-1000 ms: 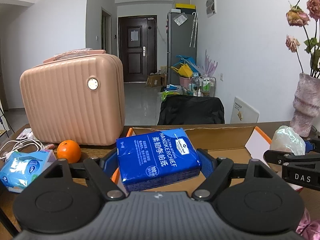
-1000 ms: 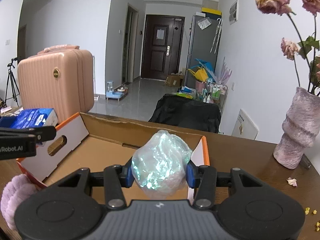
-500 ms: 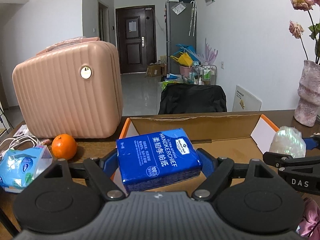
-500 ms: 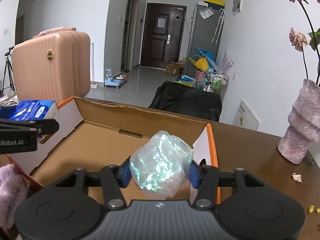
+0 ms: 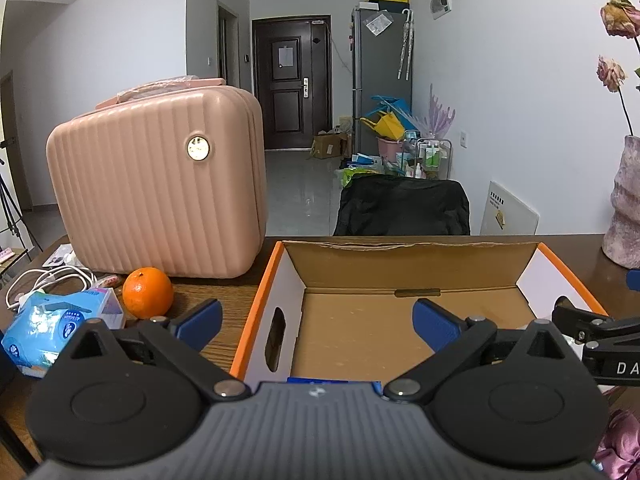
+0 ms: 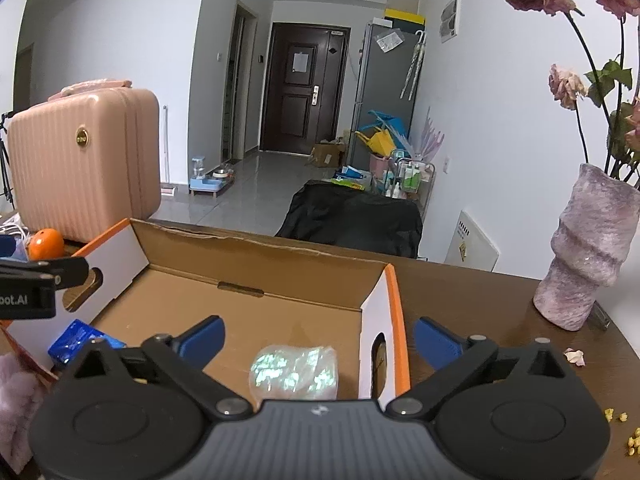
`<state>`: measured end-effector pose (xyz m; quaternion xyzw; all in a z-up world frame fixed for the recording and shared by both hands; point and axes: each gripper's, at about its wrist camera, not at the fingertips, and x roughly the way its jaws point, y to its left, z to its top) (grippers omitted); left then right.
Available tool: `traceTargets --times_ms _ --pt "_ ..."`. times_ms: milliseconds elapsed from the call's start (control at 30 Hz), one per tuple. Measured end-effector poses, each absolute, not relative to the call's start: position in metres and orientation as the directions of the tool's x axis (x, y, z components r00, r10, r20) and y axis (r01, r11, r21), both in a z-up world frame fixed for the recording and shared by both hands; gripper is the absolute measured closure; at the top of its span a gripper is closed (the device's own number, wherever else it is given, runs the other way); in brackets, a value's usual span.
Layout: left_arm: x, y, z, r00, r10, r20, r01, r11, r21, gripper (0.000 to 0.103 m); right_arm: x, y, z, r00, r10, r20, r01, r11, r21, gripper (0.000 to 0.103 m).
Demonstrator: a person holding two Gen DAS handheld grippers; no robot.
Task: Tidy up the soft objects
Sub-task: 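Open the right tool to drop the bag while the left tool releases the tissue pack, then withdraw both open tools from the box back over the table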
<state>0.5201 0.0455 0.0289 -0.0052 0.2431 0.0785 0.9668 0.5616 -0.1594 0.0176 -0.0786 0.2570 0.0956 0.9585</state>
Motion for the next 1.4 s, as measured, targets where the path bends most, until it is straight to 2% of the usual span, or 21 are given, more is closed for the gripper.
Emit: traceTargets --times_ms 633,1400 --pt "0.487 0.046 0.045 0.895 0.106 -0.433 -0.118 0.993 0.000 0.000 0.531 -0.159 0.032 0.872 0.152 -0.465 -0.231 0.966 -0.117 0.000" --pt "0.412 0.049 0.037 0.907 0.106 -0.407 -0.114 0.993 0.006 0.000 0.456 -0.174 0.030 0.891 0.173 -0.420 -0.239 0.965 -0.109 0.000"
